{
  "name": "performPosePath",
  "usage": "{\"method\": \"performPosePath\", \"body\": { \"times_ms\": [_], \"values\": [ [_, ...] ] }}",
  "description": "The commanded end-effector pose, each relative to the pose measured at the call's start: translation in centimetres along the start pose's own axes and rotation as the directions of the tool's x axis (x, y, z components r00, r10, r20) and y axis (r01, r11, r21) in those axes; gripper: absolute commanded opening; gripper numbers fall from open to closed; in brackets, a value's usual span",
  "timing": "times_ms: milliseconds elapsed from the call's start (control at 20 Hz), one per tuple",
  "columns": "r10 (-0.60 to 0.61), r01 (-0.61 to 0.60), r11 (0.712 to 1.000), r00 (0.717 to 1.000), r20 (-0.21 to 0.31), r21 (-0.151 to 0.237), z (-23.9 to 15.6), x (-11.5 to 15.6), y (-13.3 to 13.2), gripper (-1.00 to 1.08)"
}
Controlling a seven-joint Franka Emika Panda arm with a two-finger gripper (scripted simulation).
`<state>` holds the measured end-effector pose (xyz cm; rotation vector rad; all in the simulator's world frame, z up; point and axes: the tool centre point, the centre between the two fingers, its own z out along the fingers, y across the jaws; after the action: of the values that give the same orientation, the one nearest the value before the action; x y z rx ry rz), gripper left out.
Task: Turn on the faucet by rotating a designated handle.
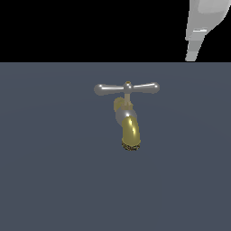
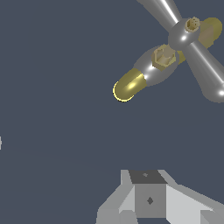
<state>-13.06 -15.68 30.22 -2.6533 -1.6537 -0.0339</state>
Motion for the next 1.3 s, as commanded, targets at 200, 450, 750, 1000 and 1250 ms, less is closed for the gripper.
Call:
{"method": "performPosePath", "body": {
  "times_ms": [200, 450, 750, 1000, 1250],
  "values": [
    [-0.124, 0.124, 0.992, 0.992, 0.008, 0.000, 2.1, 0.3, 2.3, -1.00],
    [-0.211, 0.211, 0.977, 0.977, 0.013, 0.001, 3.6, 0.7, 4.0, -1.00],
    [-0.311, 0.311, 0.951, 0.950, 0.017, 0.003, 5.3, 1.5, 5.8, -1.00],
    [-0.392, 0.392, 0.920, 0.920, 0.019, 0.006, 6.8, 2.2, 7.2, -1.00],
    [-0.468, 0.468, 0.884, 0.884, 0.020, 0.009, 8.3, 3.1, 8.6, -1.00]
  ]
}}
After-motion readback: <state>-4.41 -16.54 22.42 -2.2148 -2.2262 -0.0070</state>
